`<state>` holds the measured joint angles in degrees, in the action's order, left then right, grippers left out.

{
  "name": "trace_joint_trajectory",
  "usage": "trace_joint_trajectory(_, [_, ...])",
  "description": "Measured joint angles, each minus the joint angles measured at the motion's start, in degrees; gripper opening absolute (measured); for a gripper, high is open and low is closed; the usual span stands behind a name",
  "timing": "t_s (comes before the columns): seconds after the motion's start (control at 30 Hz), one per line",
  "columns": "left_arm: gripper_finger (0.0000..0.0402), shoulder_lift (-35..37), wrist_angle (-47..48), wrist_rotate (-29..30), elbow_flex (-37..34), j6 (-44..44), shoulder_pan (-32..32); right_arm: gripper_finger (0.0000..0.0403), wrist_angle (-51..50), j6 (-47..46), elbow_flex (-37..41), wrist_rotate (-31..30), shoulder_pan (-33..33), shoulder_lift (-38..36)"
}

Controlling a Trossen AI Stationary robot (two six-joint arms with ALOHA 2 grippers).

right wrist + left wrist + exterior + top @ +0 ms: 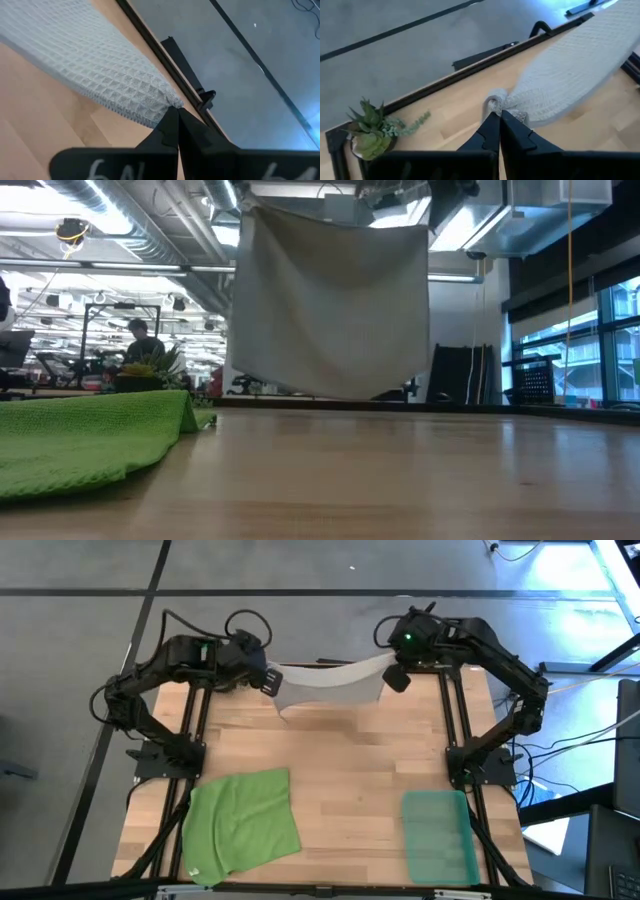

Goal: Roll microfiber towels into tight, uniform cylinder then place into a basket
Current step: Fold the gray microfiber towel

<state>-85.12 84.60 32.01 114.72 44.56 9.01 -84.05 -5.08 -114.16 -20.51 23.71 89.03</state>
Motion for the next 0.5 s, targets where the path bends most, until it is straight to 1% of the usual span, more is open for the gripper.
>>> trace_joint_trajectory(0.07, [0.0,0.0,0.57,-1.07,0.0,-0.18,0.75,0.0,-0.11,0.98,0.42,0.31,0.62,0.0])
trace_joint_trajectory(0.17, [0.0,0.0,0.65,-3.25,-0.76,-1.71,1.01,0.0,-0.11,2.29,1.56,2.74,0.83,0.04])
trace_joint_trajectory(0.3, [0.0,-0.07,0.79,-6.14,-2.57,-1.8,0.94,0.0,-0.2,2.81,2.0,3.3,0.71,0.04])
trace_joint_trajectory(0.37, [0.0,-0.07,0.91,-6.58,-2.72,-1.8,0.94,0.0,-0.3,3.37,1.98,3.3,0.78,0.04])
trace_joint_trajectory(0.5, [0.0,-0.07,1.94,-7.42,-2.75,-1.74,0.59,0.0,-1.04,4.31,1.99,5.21,0.77,-0.05])
